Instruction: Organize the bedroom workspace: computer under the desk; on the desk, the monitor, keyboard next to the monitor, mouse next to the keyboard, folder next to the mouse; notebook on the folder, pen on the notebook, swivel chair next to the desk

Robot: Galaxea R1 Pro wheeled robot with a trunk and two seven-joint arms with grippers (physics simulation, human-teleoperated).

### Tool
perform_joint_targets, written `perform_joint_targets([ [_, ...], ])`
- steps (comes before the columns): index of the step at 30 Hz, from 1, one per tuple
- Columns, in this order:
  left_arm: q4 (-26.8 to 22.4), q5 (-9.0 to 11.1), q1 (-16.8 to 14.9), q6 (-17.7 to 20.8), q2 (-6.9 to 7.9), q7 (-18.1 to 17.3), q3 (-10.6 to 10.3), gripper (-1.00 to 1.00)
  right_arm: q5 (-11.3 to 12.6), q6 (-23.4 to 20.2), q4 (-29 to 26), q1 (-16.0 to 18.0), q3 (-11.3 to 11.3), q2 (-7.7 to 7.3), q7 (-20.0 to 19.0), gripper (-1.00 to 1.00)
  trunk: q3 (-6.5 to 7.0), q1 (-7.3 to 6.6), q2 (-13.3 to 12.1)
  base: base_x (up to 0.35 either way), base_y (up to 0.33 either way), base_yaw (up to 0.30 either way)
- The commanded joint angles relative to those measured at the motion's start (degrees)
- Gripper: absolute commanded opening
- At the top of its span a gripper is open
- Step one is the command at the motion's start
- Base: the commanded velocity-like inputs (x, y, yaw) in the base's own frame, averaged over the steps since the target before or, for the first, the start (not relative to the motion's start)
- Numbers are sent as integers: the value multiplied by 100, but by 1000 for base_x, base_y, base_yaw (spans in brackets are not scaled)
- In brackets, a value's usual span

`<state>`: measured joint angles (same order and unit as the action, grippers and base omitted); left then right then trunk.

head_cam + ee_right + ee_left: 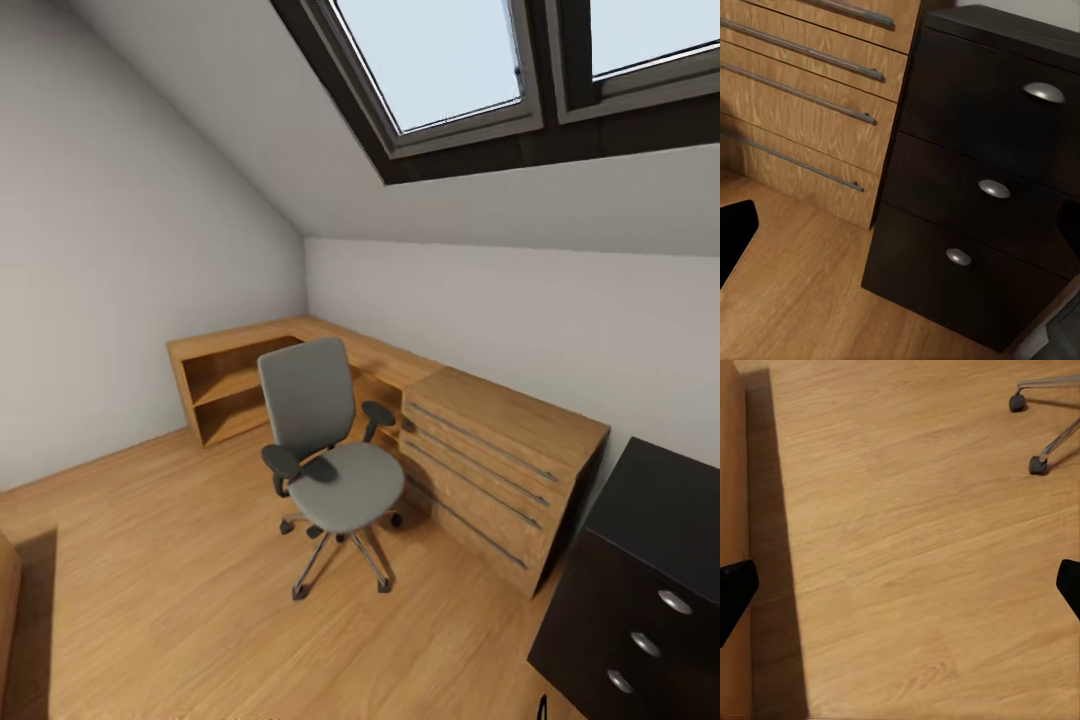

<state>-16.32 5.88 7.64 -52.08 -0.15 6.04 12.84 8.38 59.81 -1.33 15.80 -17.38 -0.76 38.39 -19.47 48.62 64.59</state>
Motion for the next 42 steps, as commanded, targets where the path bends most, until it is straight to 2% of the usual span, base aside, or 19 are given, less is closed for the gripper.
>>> perform_joint_targets([
  [1,-11,43,4,-4,2,12,-27,100,92,19,-4,2,-54,-21,0,100,-3,1,4,0,0,264],
  [7,-11,45,4,-4,5,12,-27,100,174,19,-7,2,-55,-72,-6,100,4,1,4,0,0,264],
  [19,-11,45,4,-4,-3,12,-27,100,185,19,-7,2,-65,-73,-32,100,5,1,4,0,0,110],
  [42,-11,45,3,-2,1,12,-27,100,109,19,14,2,-144,-49,-73,100,5,1,4,0,0,266],
])
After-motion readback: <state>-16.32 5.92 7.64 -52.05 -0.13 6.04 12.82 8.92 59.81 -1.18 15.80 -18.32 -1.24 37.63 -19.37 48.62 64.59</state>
